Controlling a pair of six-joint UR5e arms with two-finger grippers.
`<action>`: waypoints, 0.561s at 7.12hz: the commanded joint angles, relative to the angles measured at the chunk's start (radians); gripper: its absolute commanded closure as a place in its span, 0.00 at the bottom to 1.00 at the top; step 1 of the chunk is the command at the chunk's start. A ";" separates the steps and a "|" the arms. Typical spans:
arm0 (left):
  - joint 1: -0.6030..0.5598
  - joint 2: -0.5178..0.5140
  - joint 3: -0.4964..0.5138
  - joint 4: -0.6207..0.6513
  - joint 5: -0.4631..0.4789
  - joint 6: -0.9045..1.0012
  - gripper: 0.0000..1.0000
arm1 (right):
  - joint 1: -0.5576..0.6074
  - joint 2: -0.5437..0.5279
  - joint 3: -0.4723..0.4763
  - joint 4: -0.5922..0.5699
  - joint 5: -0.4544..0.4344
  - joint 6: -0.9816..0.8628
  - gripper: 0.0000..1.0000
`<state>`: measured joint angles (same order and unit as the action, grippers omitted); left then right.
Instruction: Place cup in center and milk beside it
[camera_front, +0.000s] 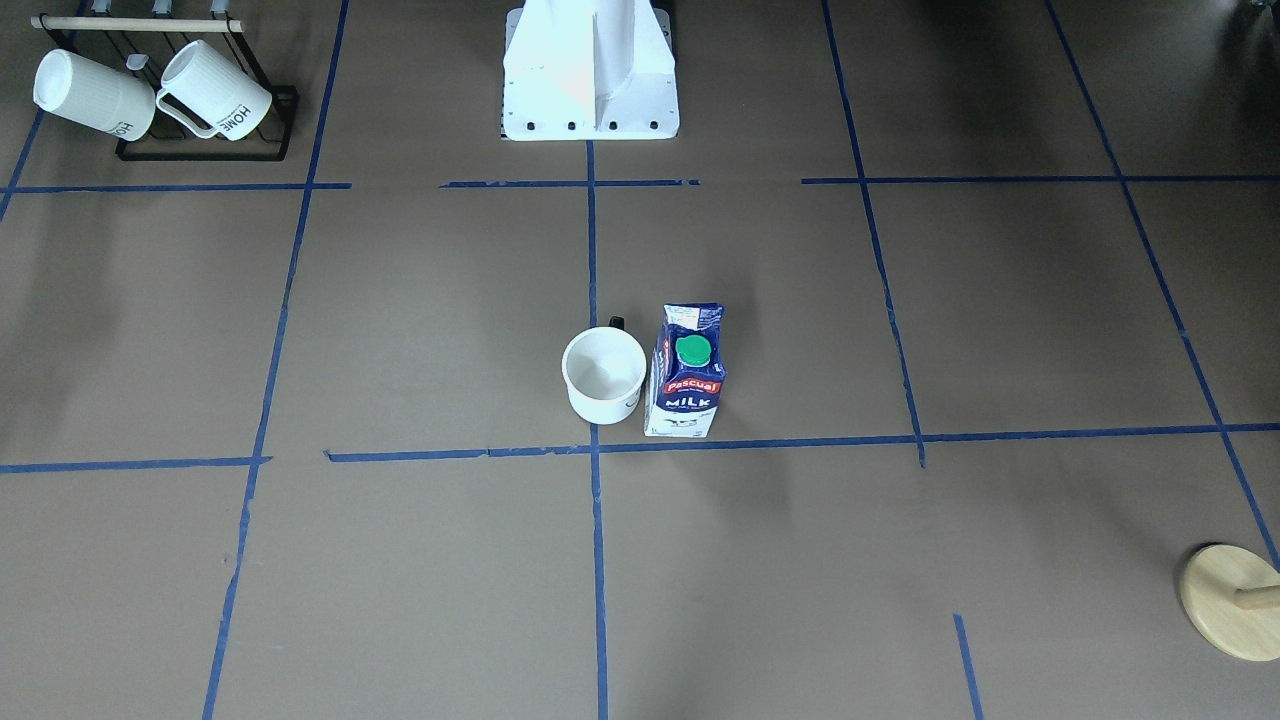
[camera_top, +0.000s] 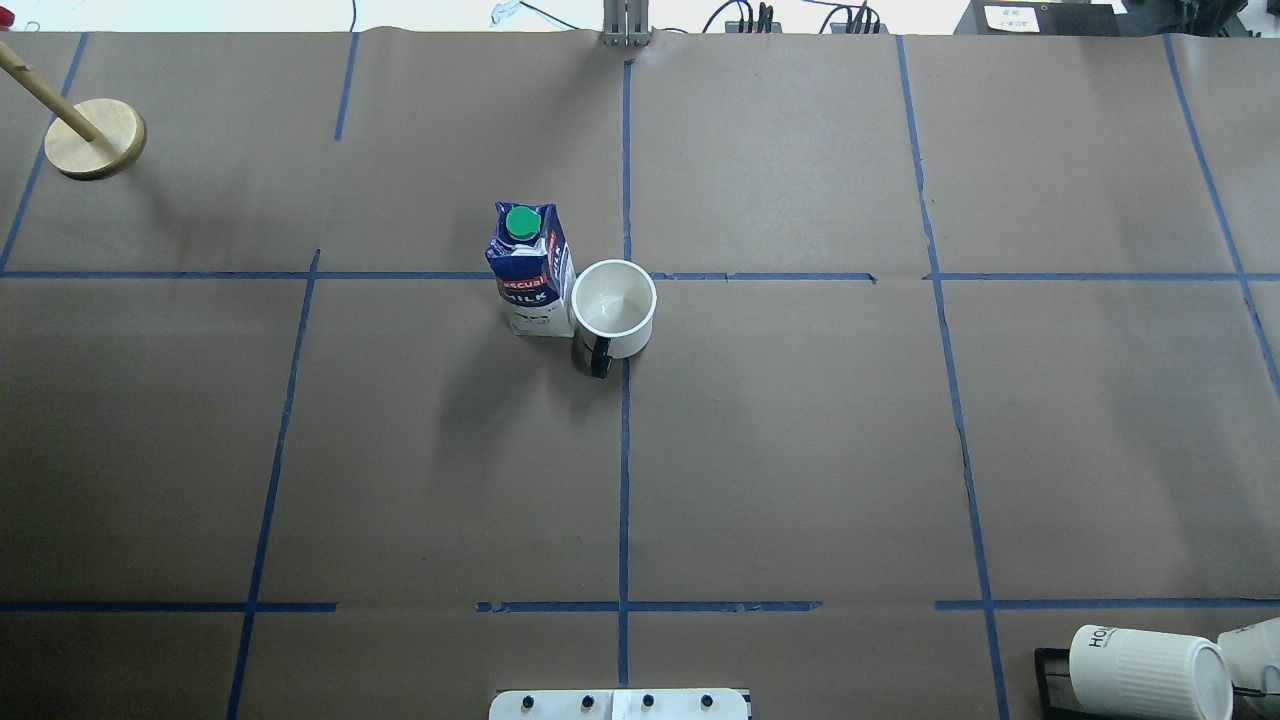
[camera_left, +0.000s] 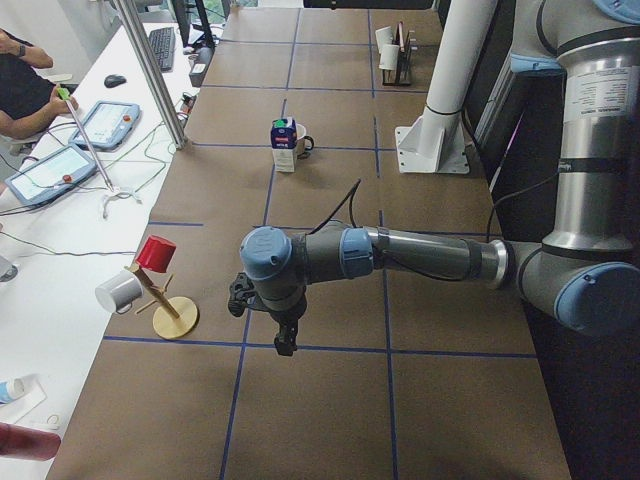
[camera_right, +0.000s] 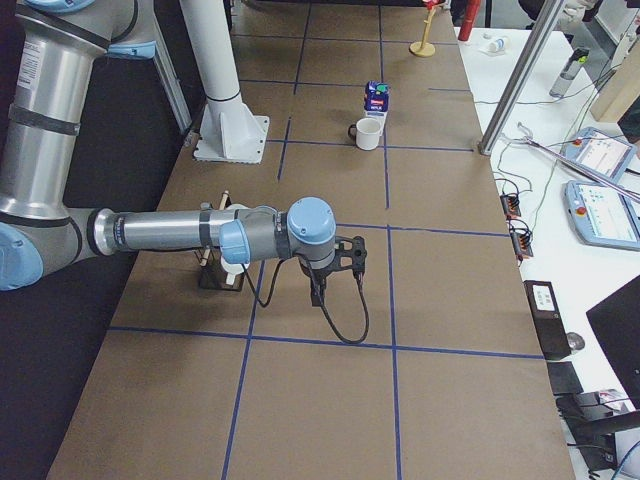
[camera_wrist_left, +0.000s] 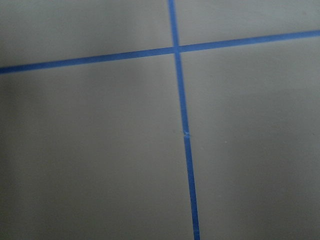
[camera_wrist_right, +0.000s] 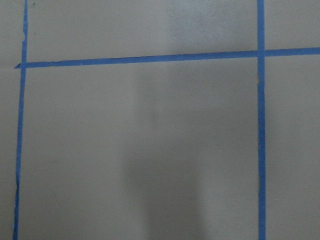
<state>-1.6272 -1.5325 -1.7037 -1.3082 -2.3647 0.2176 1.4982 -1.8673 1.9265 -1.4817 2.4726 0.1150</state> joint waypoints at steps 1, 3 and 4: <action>-0.002 0.005 0.004 -0.013 -0.001 -0.034 0.00 | 0.013 -0.001 -0.006 -0.054 -0.029 -0.069 0.00; -0.002 0.015 -0.008 -0.014 0.008 -0.026 0.00 | 0.025 -0.004 -0.012 -0.055 -0.049 -0.089 0.00; -0.002 0.017 0.012 -0.022 0.005 -0.026 0.00 | 0.039 -0.007 -0.012 -0.057 -0.046 -0.125 0.00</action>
<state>-1.6290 -1.5184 -1.7052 -1.3233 -2.3581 0.1913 1.5229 -1.8720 1.9162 -1.5361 2.4301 0.0240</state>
